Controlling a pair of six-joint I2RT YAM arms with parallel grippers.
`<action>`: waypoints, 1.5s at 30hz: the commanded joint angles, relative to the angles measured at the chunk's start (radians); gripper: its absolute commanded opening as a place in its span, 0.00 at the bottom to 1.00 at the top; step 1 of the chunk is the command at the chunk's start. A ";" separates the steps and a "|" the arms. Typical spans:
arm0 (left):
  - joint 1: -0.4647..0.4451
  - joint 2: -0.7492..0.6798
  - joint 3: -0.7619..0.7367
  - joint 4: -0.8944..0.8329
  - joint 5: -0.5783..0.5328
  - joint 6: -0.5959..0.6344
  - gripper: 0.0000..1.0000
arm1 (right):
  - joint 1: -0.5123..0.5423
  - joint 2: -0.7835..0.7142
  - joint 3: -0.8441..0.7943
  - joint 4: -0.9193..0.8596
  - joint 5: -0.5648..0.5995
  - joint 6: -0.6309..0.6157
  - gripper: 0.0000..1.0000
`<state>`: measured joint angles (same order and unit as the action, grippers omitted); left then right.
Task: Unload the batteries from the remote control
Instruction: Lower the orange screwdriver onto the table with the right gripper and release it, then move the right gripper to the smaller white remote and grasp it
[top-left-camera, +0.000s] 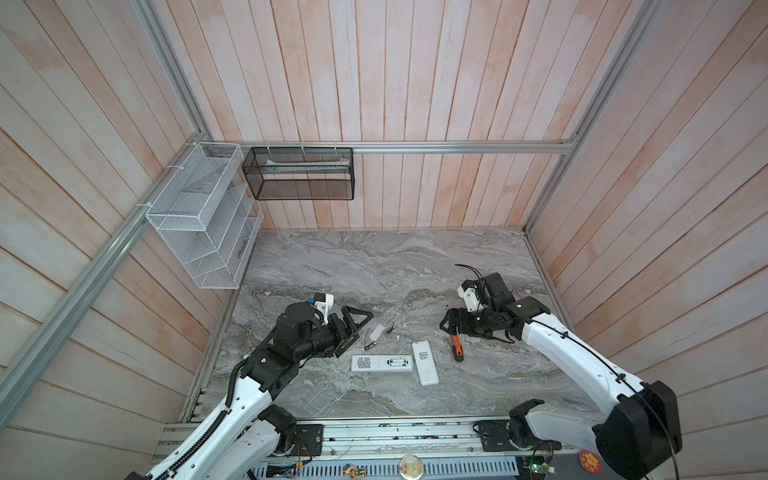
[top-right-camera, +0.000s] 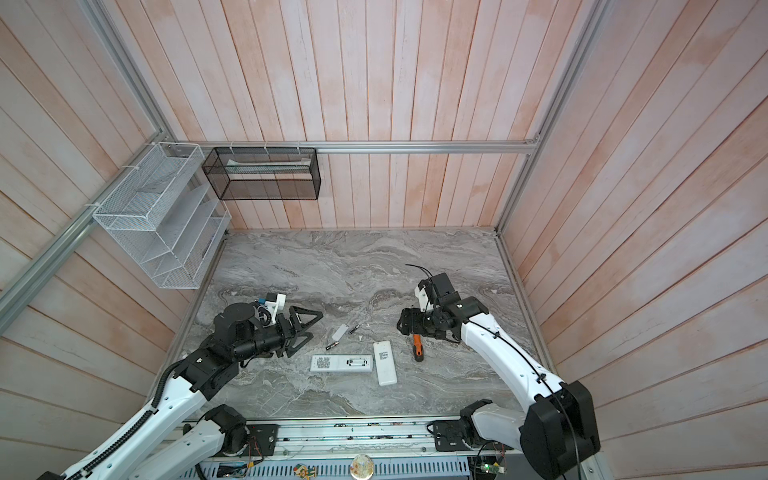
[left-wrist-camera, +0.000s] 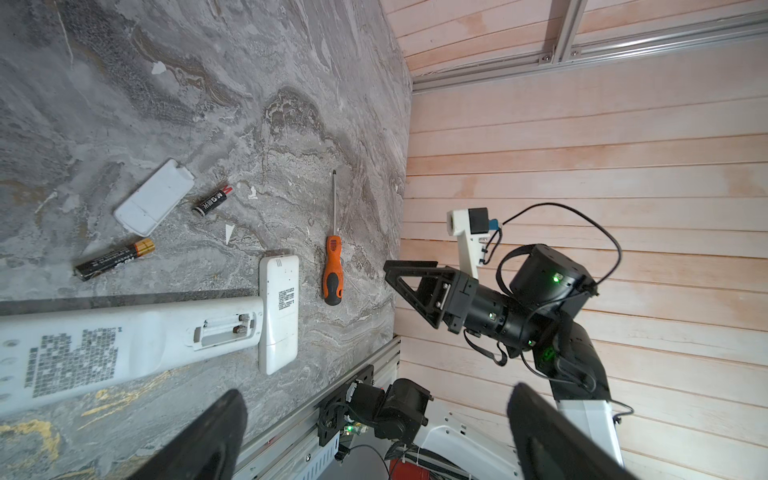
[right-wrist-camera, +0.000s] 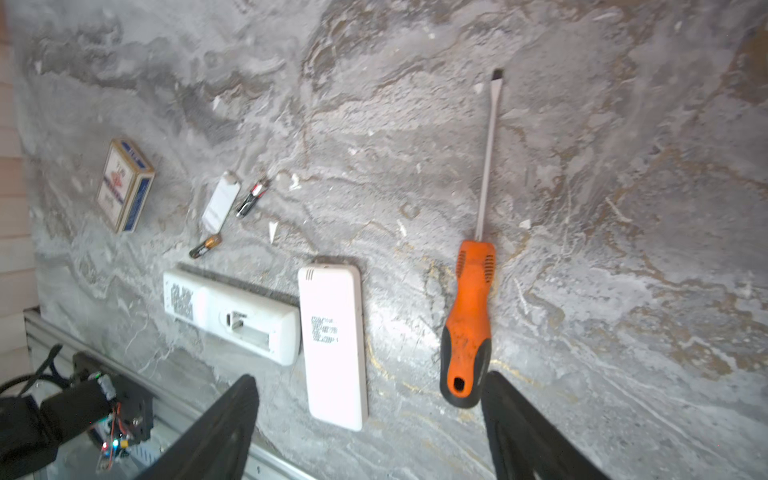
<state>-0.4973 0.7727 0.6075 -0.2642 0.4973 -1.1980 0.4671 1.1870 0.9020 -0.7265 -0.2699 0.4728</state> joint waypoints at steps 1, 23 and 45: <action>0.007 0.010 -0.015 0.041 0.004 0.000 1.00 | 0.093 -0.042 -0.070 -0.086 -0.020 0.081 0.88; 0.009 0.077 -0.003 0.063 0.087 0.039 1.00 | 0.477 0.124 -0.148 0.018 0.118 0.292 0.94; 0.016 0.009 -0.037 0.024 0.059 0.003 1.00 | 0.522 0.312 -0.075 0.062 0.217 0.249 0.83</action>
<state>-0.4858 0.8051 0.5793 -0.2234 0.5686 -1.1931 0.9791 1.4796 0.8070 -0.6712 -0.0868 0.7296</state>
